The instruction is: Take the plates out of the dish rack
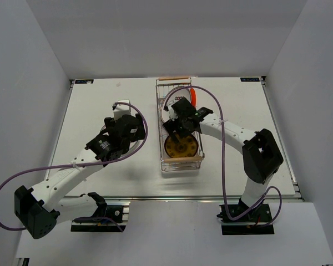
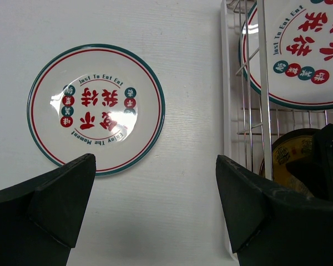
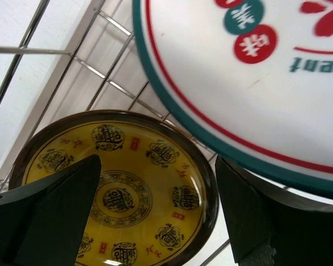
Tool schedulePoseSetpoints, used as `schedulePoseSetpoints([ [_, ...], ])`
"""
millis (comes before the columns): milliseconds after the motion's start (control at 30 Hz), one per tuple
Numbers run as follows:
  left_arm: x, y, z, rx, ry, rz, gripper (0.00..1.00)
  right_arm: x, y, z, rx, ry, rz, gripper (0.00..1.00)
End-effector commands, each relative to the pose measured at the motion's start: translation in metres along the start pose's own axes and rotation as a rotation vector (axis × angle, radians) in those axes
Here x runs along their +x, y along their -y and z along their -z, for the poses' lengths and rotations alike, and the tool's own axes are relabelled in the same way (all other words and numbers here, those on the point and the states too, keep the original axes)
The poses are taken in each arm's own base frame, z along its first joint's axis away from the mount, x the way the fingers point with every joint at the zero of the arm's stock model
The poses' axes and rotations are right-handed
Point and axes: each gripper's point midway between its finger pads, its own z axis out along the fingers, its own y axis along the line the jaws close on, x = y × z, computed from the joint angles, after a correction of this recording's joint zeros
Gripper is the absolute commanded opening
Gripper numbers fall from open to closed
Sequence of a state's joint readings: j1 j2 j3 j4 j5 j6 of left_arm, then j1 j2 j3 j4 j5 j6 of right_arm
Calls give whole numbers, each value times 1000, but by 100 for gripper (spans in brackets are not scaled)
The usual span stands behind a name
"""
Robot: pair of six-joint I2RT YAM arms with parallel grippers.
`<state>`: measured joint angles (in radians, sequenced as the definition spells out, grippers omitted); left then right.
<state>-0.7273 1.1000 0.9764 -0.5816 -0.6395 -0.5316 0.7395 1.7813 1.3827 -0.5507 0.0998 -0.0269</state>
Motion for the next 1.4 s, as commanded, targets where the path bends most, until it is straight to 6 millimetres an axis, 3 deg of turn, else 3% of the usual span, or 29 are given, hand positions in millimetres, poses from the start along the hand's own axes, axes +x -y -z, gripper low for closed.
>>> schedulePoseSetpoints([
  [0, -7, -2, 3, 6, 26, 25, 98, 12, -14, 0, -86, -30, -11, 89],
  [167, -8, -3, 5, 6, 29, 28, 98, 19, -38, 15, -225, -32, -2, 89],
  [400, -10, -4, 7, 12, 37, 37, 98, 15, -47, 38, -278, 18, -3, 88],
  [667, -11, -2, 8, 19, 37, 41, 98, 22, -34, 39, -182, -39, -117, 84],
  [867, -10, -3, 7, 17, 36, 41, 98, 30, -26, 32, -138, -91, -150, 62],
  [1000, -10, -3, 8, 18, 37, 45, 98, 37, -18, 28, -87, -140, -194, 68],
  [1200, 0, 2, 5, 35, -1, 56, 98, 45, 2, 37, 64, -203, -242, 71],
  [1367, 35, 11, -2, 82, -108, 39, 97, 50, 0, 35, 59, -214, -254, 71],
])
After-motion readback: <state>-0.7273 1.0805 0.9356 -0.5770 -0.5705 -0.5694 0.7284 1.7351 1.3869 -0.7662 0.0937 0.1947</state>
